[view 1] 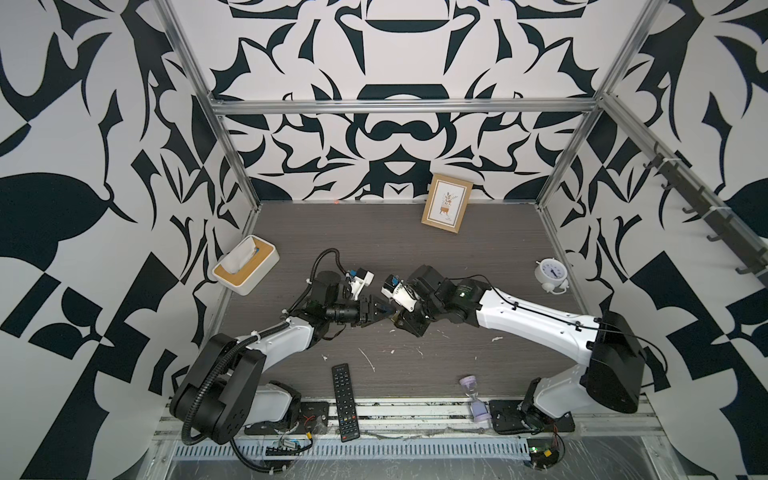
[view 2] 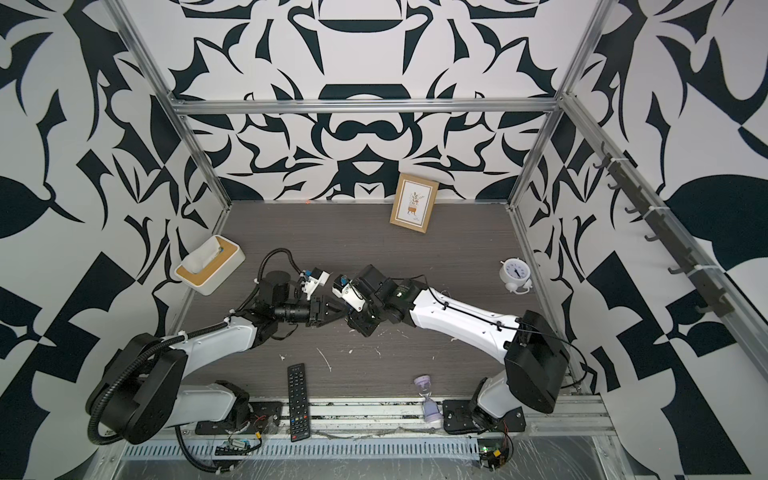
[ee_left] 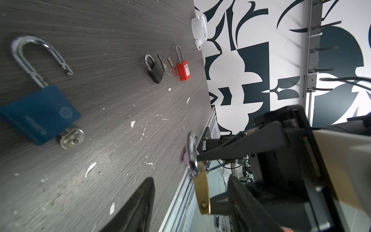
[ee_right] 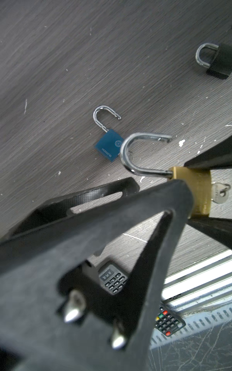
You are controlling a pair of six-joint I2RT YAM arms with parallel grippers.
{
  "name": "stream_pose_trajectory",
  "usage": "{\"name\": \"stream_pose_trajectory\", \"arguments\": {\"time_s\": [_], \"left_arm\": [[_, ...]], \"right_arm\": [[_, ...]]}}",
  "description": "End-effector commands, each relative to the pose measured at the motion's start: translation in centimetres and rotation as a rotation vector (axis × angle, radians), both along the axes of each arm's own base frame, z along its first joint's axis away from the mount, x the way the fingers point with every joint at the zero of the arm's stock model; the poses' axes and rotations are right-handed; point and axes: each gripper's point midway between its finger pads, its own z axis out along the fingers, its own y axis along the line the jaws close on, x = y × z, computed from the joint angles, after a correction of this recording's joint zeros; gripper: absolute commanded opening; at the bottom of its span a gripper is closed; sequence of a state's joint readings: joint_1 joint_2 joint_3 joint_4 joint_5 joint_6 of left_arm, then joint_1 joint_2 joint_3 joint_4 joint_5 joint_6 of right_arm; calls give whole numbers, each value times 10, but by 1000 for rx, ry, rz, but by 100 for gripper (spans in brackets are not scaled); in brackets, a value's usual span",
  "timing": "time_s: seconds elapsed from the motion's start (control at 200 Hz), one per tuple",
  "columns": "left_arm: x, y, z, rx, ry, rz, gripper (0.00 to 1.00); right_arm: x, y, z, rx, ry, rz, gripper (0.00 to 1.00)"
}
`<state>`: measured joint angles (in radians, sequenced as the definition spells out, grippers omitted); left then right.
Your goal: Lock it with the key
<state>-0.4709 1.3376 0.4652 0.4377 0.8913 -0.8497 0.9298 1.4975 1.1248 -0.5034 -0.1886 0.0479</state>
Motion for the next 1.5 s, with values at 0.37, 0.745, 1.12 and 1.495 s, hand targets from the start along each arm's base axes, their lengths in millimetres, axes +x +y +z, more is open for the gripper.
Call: {"name": "stream_pose_trajectory", "arguments": {"time_s": [0.37,0.745,1.12,1.495], "left_arm": [[-4,-12,9,-43,-8,-71,37],[-12,-26,7,-55,10,-135,23],[-13,-26,5,-62,20,-126,0],[28,-20,42,-164,-65,131,0]], "right_arm": [[8,12,23,23,-70,18,0],[7,18,24,9,-88,44,0],[24,18,28,15,-156,-20,0],[64,-24,81,410,-11,-358,61]]}}
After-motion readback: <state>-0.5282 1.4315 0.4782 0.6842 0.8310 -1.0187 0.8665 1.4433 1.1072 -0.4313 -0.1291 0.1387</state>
